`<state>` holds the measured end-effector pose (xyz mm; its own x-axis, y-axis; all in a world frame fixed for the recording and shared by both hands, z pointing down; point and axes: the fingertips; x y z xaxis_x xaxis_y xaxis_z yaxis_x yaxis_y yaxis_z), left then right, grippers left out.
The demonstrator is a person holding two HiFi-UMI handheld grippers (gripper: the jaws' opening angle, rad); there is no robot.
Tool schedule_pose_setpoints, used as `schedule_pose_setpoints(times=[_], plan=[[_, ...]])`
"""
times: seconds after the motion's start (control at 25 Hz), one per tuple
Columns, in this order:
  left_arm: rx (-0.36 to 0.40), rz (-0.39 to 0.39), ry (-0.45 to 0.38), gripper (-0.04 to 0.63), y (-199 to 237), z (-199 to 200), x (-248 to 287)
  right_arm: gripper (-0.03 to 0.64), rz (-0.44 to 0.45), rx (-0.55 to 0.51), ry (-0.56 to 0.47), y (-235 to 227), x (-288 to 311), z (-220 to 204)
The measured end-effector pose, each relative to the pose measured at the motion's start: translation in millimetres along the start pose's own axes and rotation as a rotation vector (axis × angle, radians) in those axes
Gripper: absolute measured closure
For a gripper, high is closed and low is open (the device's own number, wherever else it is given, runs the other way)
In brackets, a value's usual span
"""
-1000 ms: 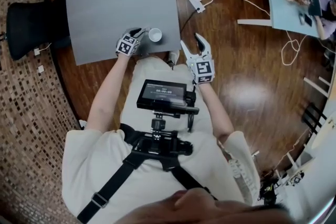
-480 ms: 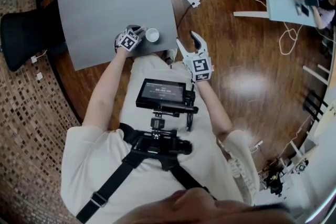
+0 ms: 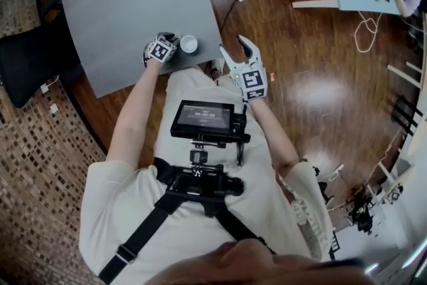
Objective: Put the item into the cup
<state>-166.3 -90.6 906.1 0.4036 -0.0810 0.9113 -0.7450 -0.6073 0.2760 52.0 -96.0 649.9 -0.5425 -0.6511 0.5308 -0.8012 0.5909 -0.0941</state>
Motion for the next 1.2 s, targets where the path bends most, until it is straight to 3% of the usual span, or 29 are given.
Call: schedule_pose_setpoints(times=[0.24,0.52,0.88,1.2], plan=[[-0.013,0.009,0.011,0.589,3.0,0.7,5.2,0.35,-0.022,0.01,0.007,-8.6,-6.4,-6.2],[-0.065,0.031,0.001,0.592,5.2,0.0,-0.2,0.35,-0.038,0.02,-0.006,-16.8,-13.2,-3.8],[-0.098,0.116,-0.109,0.594,15.3,11.9,-50.1,0.35,-0.011,0.017,-0.025,-14.0,-8.2,-6.4],[-0.113,0.11,-0.206,0.594,-11.2,31.1,-91.0,0.35,0.011,0.016,-0.038,-14.4,-7.9,-7.2]])
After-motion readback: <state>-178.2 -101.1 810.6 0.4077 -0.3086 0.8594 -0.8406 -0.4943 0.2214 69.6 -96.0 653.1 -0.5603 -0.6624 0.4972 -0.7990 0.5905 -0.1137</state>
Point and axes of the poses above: the fingertips, and each gripper's own axes: x forward along the fingers, y to its left, z out of its top, and after that the axes turned 8 degrees about -x, right-handed
